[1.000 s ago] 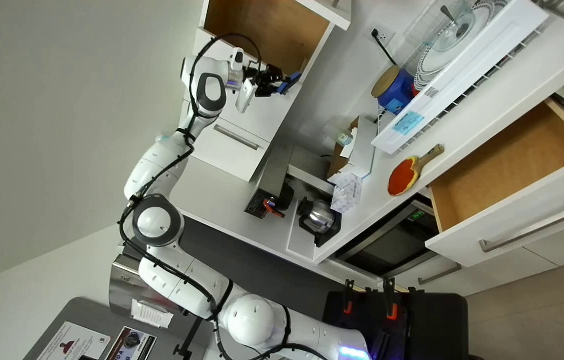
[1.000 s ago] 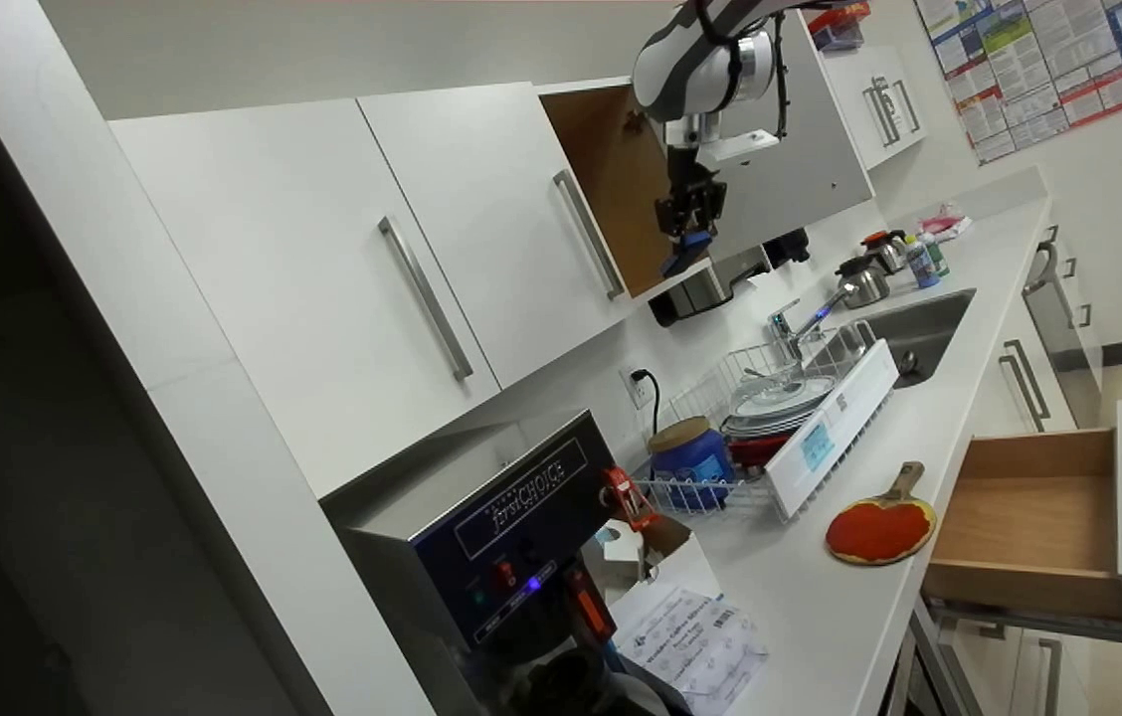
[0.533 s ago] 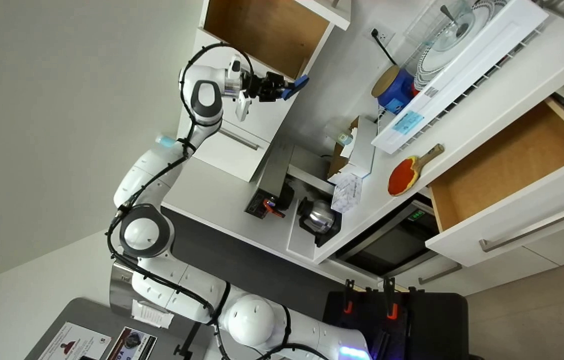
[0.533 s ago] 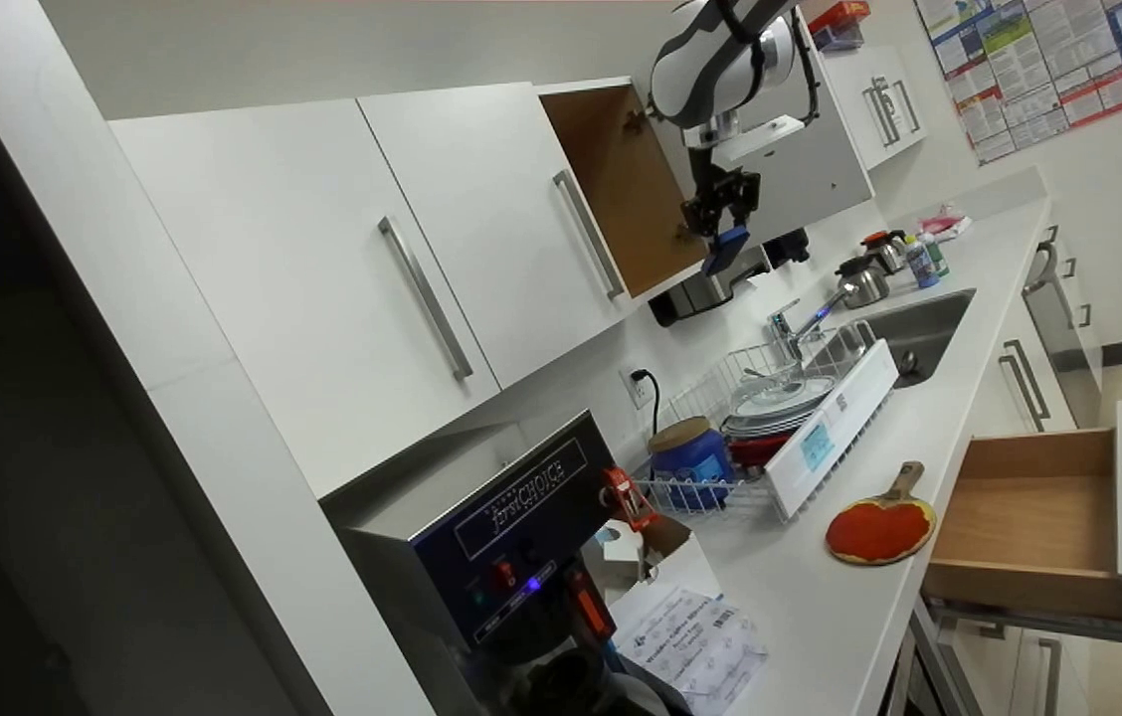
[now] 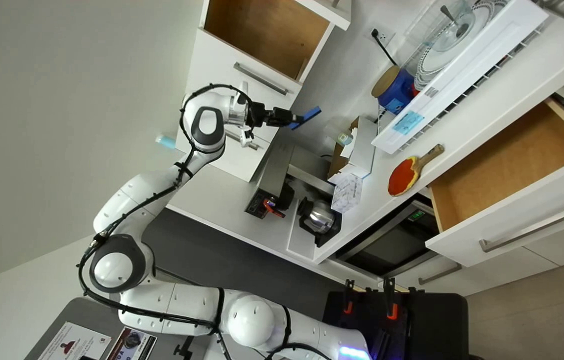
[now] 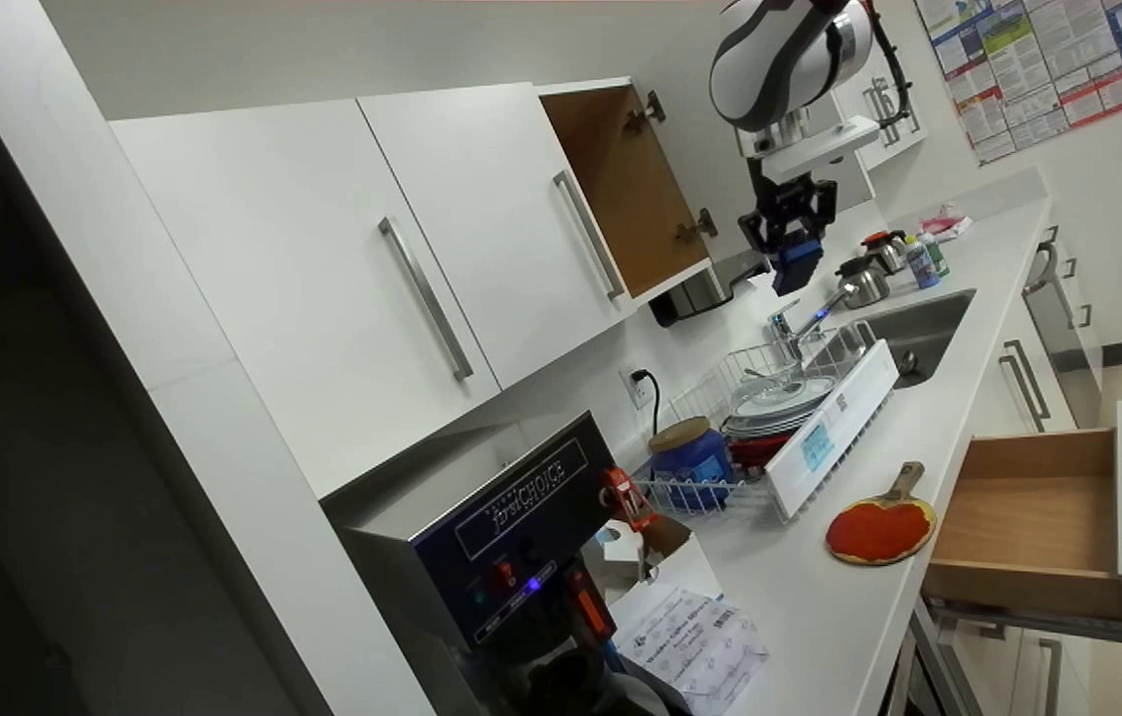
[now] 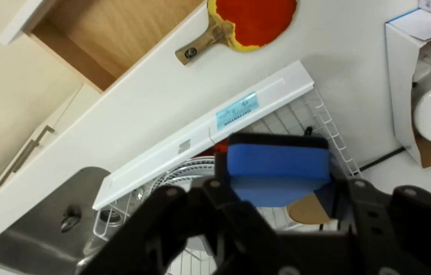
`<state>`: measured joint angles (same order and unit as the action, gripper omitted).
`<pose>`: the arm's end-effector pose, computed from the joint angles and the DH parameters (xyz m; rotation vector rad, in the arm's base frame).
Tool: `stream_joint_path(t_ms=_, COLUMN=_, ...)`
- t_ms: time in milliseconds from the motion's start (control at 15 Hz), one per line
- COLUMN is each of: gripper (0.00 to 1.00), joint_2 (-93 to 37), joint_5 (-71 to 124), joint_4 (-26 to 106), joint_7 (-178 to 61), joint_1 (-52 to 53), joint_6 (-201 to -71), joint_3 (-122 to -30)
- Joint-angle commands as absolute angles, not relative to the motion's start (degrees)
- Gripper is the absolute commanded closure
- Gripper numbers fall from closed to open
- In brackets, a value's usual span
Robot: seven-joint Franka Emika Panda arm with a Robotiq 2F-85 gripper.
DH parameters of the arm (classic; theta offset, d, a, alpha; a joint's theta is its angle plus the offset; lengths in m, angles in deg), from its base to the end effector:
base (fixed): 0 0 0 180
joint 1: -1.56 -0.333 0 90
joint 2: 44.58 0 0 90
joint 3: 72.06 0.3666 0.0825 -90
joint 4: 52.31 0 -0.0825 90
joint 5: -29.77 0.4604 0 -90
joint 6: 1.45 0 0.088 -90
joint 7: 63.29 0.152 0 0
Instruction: Remove the blue object from the bottom shelf, put it in the drawer and then close the drawer
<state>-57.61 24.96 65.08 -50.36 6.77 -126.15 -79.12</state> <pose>0.5840 -0.1380 0.5616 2.9842 -0.6145 0.5449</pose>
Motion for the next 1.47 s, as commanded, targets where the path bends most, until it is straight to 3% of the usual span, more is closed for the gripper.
stream_joint_path(t_ms=0, gripper=0.69, joint_2=-62.2, joint_5=22.5, joint_4=77.0, joint_7=-42.6, joint_1=10.0, joint_6=-134.2, joint_3=-77.8)
stream_joint_path(t_ms=467, gripper=0.69, joint_2=-55.4, joint_5=11.5, joint_4=86.5, joint_7=-29.8, joint_1=18.4, joint_6=-150.4, joint_3=-78.0)
stream_joint_path(t_ms=800, gripper=0.69, joint_2=-49.0, joint_5=5.4, joint_4=86.6, joint_7=-22.9, joint_1=20.9, joint_6=-153.3, joint_3=-80.3)
stream_joint_path(t_ms=867, gripper=0.44, joint_2=-50.2, joint_5=6.9, joint_4=86.8, joint_7=-25.5, joint_1=19.9, joint_6=-152.1, joint_3=-80.8)
stream_joint_path(t_ms=1267, gripper=0.44, joint_2=-48.6, joint_5=6.6, joint_4=86.5, joint_7=-24.9, joint_1=19.7, joint_6=-152.3, joint_3=-81.5)
stream_joint_path(t_ms=1333, gripper=0.69, joint_2=-48.6, joint_5=6.5, joint_4=86.5, joint_7=-24.9, joint_1=19.7, joint_6=-152.3, joint_3=-81.5)
stream_joint_path(t_ms=1400, gripper=0.69, joint_2=-47.2, joint_5=4.7, joint_4=85.9, joint_7=-22.7, joint_1=19.9, joint_6=-152.5, joint_3=-81.5)
